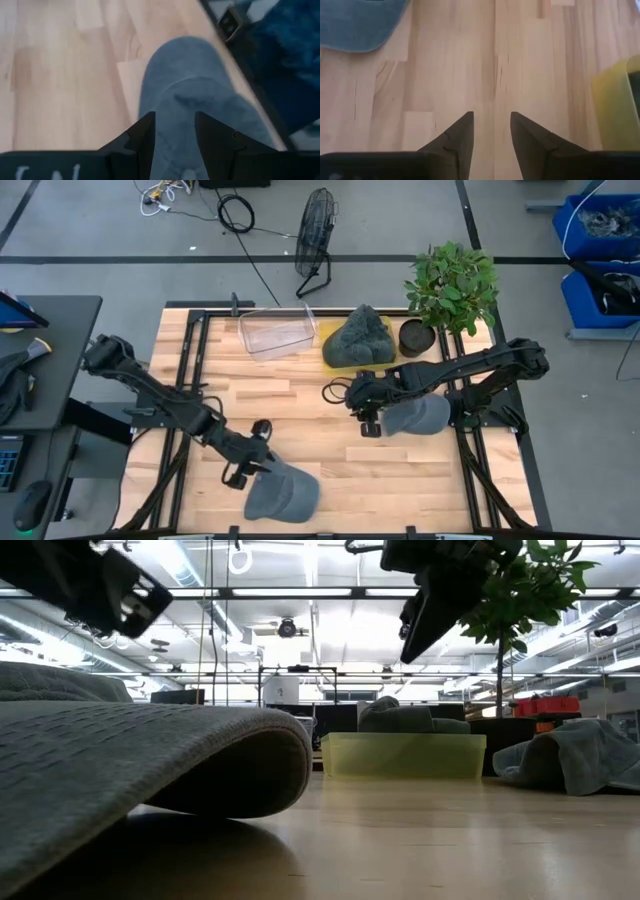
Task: Pick & Place hat
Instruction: Put the bottom gray cap into the transparent bin
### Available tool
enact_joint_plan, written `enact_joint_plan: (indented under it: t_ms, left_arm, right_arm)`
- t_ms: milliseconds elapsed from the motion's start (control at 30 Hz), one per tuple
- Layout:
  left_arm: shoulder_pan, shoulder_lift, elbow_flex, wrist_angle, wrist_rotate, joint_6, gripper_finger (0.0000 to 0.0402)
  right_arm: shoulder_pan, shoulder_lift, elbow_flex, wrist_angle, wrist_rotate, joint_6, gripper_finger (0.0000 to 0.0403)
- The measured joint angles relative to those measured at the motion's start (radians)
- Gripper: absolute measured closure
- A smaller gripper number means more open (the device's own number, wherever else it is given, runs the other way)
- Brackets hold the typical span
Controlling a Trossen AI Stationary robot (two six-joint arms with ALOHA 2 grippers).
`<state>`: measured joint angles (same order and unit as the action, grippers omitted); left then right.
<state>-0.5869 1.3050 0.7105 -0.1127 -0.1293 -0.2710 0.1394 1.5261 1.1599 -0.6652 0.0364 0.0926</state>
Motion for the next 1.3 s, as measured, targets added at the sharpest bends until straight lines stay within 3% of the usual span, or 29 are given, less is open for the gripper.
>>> enact_joint_plan:
  t_ms: [233,300,467,600,900,1033,1200,1300]
  left_arm:
    - [0.035,0.11,0.009,0.08,-0.052,0.006,0.0254]
    - [0.051,0.124,0.02,0.081,-0.03,0.017,0.0246]
    - [0.074,0.133,0.031,0.087,0.147,-0.011,0.0226]
    - [0.067,0.144,0.031,0.071,0.152,-0.025,0.0219]
    - [0.092,0.291,0.031,0.072,0.141,-0.002,0.0221]
    - [0.09,0.316,0.031,0.067,0.171,0.019,0.0259]
    - [0.125,0.274,0.031,0.061,0.195,0.02,0.0376]
    - [0.167,0.195,0.031,0.044,0.17,0.017,0.0387]
  right_arm:
    - [0.0,0.0,0.0,0.015,0.0,-0.052,0.027]
    - [0.0,0.0,0.0,0.019,0.0,-0.052,0.027]
    - [0.0,0.0,0.0,0.019,0.0,-0.049,0.027]
    - [0.0,0.0,0.0,0.025,0.0,-0.049,0.027]
    - [0.0,0.0,0.0,0.026,0.039,-0.05,0.027]
    - [0.0,0.0,0.0,0.028,0.039,-0.05,0.027]
    - [0.0,0.0,0.0,0.03,0.039,-0.05,0.027]
    - [0.0,0.0,0.0,0.033,0.043,-0.05,0.027]
